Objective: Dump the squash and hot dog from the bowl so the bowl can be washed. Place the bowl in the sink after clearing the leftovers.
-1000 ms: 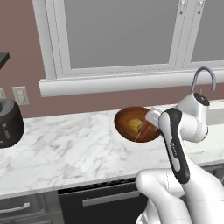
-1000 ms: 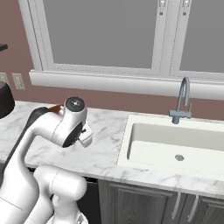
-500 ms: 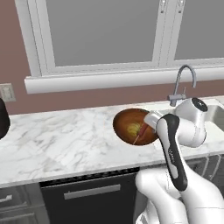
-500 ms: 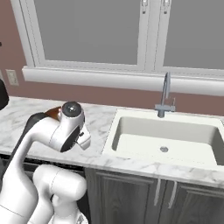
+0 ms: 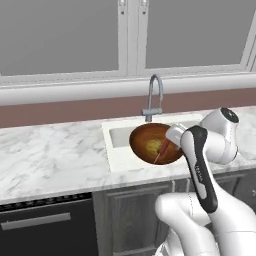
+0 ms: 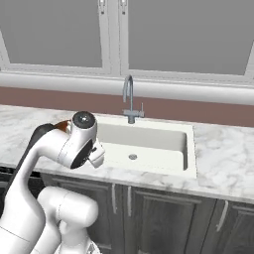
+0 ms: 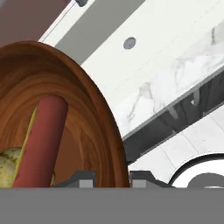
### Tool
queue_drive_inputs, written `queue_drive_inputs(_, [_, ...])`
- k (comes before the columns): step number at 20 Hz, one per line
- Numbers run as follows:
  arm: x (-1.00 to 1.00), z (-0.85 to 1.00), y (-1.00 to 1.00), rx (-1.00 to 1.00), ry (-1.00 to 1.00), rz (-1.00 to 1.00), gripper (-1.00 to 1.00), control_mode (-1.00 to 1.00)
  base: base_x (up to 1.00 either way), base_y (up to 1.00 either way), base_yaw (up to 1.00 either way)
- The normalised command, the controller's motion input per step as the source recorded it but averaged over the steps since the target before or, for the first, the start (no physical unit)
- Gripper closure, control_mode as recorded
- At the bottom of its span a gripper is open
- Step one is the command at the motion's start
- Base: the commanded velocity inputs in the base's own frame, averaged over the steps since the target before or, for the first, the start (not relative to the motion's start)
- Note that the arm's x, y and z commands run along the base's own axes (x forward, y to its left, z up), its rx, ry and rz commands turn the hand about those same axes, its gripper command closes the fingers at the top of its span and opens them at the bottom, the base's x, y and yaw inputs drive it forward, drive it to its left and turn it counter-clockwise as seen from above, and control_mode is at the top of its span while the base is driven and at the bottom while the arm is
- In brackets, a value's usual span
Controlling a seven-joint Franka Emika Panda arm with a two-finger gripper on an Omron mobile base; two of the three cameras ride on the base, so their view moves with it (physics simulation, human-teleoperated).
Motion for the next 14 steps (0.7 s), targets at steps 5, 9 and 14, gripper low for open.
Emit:
queue_drive_inputs(5, [0.00, 0.00, 0.00, 0.00, 0.00, 0.00, 1.00, 1.00, 0.00, -0.99, 0.00])
queue_drive_inputs(9, [0.00, 0.00, 0.00, 0.00, 0.00, 0.00, 1.00, 1.00, 0.19, -0.64, 0.00])
queue_drive_inputs(14, [0.00, 0.00, 0.00, 0.00, 0.00, 0.00, 1.00, 1.00, 0.35, -0.27, 0.00])
